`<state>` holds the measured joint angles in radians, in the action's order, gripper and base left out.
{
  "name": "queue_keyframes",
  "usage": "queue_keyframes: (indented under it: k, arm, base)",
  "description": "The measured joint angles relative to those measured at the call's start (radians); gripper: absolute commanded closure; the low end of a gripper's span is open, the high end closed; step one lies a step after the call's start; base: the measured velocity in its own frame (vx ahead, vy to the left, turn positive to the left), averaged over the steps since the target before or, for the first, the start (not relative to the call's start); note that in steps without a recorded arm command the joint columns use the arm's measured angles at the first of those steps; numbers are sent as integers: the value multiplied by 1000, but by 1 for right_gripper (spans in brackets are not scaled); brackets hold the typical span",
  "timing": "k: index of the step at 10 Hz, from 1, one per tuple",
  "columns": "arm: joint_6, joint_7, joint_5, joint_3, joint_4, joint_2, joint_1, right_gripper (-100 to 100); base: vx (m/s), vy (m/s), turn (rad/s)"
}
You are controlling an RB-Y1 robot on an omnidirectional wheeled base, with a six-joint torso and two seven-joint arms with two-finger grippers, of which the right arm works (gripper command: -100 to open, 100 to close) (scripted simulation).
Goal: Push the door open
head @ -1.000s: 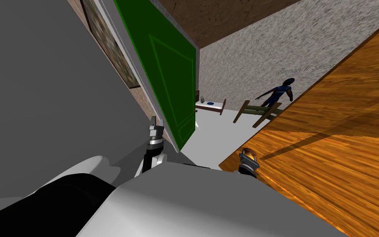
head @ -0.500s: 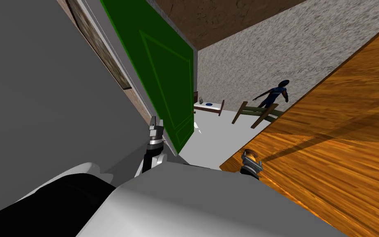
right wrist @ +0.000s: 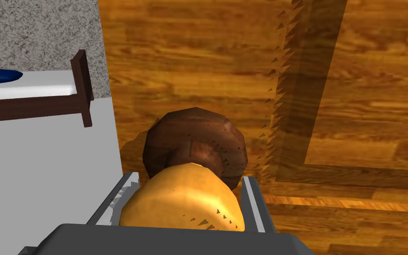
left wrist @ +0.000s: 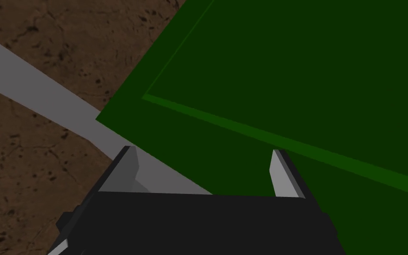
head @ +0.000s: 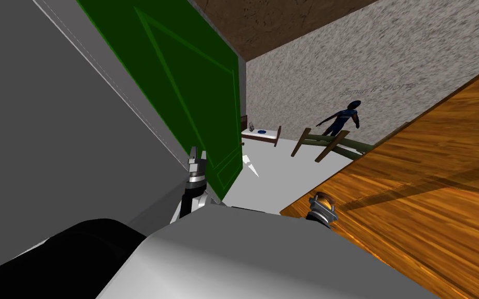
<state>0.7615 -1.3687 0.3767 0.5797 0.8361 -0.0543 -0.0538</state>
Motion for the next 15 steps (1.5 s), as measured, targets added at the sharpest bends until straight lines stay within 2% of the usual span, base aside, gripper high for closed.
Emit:
queue_keyframes:
  k: [2, 5, 6, 7, 9, 10, 12, 13, 15]
  arm:
    - [9, 7, 11, 21, -29, -9, 14, 100]
    - [6, 12, 19, 36, -20, -6, 7, 100]
    - [4, 13, 22, 41, -23, -6, 3, 100]
    - [8, 14, 27, 49, -43, -14, 11, 100]
    - [-8, 23, 37, 68, -10, -10, -2, 100]
    - [0, 20, 42, 77, -31, -22, 4, 100]
    - [15, 21, 53, 97, -56, -35, 13, 100]
    - [6, 26, 59, 109, -28, -26, -1, 100]
    - [-7, 40, 72, 133, -4, -15, -11, 100]
  base:
    - [183, -25, -44]
    - [108, -40, -31]
    - [174, -77, -43]
    - [174, -87, -40]
    - [197, -89, -60]
    - [194, -143, -47]
    - [200, -109, -51]
    - [196, -150, -72]
    - [183, -99, -53]
